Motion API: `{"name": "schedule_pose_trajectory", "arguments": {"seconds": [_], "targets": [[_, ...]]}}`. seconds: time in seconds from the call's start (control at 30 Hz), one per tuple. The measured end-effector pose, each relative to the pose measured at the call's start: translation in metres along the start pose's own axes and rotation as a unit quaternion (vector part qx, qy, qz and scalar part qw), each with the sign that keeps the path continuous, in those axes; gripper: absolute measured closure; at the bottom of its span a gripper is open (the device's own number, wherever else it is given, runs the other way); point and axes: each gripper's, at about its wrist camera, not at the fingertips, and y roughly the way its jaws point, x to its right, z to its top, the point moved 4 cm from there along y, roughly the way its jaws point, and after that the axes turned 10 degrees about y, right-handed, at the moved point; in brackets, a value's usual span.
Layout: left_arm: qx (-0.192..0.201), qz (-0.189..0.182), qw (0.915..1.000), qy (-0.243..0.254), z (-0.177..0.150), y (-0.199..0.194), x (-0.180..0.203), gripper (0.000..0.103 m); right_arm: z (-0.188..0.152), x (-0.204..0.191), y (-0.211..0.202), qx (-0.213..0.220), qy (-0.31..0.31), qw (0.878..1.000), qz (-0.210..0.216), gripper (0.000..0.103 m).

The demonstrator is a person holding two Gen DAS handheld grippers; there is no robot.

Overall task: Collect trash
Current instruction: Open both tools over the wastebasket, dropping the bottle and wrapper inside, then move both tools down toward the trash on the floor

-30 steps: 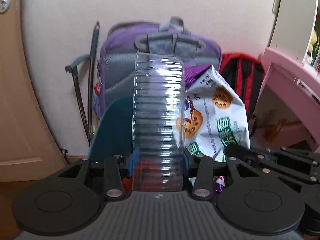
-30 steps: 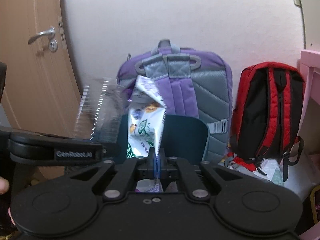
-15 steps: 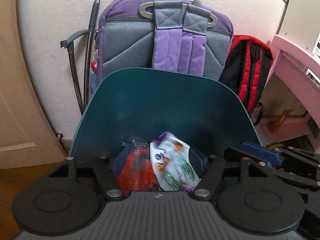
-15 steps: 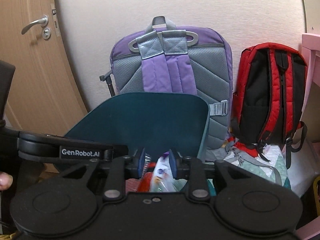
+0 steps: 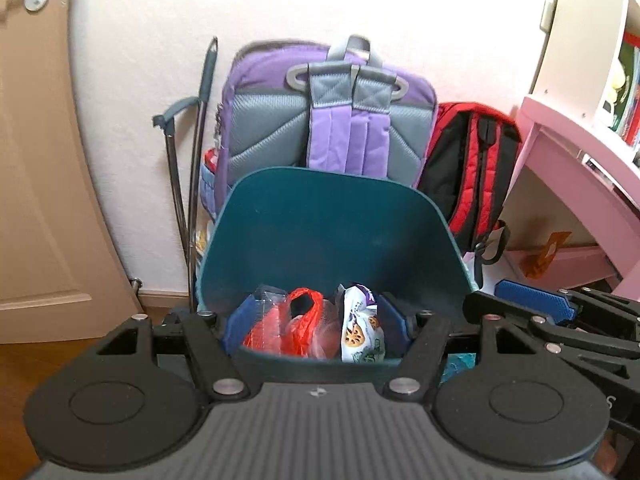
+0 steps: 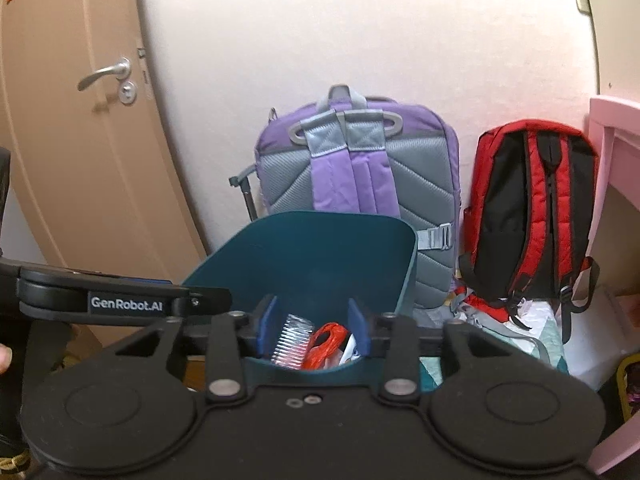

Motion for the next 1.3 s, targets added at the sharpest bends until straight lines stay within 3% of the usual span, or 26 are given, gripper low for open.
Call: {"name": "schedule_pose_trajectory", "arguments": {"seconds": [0.37,0.47,0.57,0.77,1.0,1.07,1.3], "targets": [[0.021,-0.001,0.9997,0.01,-0.027,-0.076,0.015,0.036,-0.015,-0.021,-0.068,0.013,-0.012,1.0,0.015,0.062],[0.027,-0.005,0.9995,0.015,-0.037,-0.093,0.02,0.026,-0.023,-0.027,-0.082,0.013,-0.017,1.0,0.021,0.058],[0.029,-0.009,0.9994,0.018,-0.049,-0.108,0.024,0.025,-0.032,-0.034,-0.093,0.012,-0.028,0.999,0.025,0.052],[0.026,-0.014,0.9993,0.023,-0.075,-0.126,0.026,0.021,-0.055,-0.038,-0.108,0.006,-0.031,0.999,0.037,0.049],[0.014,-0.026,0.9995,0.012,-0.109,-0.128,0.019,0.013,-0.089,-0.034,-0.105,-0.022,-0.021,0.998,0.051,0.048],[0.009,-0.031,0.9995,0.006,-0.122,-0.124,0.016,0.003,-0.102,-0.031,-0.099,-0.037,-0.016,0.998,0.053,0.048],[-0.02,-0.048,0.9981,-0.034,-0.183,-0.083,-0.003,0.002,-0.168,-0.006,-0.056,-0.107,0.006,0.993,0.041,0.048]]}}
